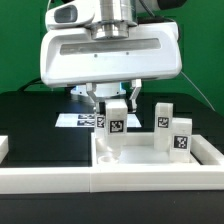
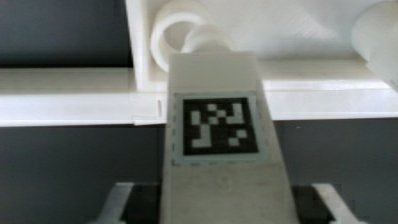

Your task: Assemble square table

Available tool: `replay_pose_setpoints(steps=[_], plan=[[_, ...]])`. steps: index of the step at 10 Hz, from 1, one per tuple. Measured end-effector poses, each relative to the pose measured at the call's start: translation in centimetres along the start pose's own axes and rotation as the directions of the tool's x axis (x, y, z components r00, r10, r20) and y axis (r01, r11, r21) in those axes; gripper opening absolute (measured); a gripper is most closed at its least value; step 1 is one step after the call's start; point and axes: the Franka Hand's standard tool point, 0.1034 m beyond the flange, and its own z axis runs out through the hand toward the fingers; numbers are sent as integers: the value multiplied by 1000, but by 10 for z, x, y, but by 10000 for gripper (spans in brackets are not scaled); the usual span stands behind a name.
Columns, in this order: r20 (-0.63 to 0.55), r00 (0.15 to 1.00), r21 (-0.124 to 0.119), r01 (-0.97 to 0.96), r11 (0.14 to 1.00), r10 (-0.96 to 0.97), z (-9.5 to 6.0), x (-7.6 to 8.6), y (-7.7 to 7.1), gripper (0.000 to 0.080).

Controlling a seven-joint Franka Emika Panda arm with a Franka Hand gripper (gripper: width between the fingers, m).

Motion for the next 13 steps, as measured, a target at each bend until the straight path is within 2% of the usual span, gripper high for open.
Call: replay_pose_setpoints(steps=[1, 3, 4, 5, 13], plan=[[-6, 1000, -3, 0, 1000, -1, 0, 1, 1, 290], [-43, 999, -29, 0, 1000, -1, 0, 0, 6, 290], [-43, 999, -29, 0, 1000, -1, 1, 0, 6, 290], [-57, 998, -40, 0, 999, -2, 1, 0, 9, 290], [-43, 999, -42, 1, 999, -3, 12, -7, 7, 290]])
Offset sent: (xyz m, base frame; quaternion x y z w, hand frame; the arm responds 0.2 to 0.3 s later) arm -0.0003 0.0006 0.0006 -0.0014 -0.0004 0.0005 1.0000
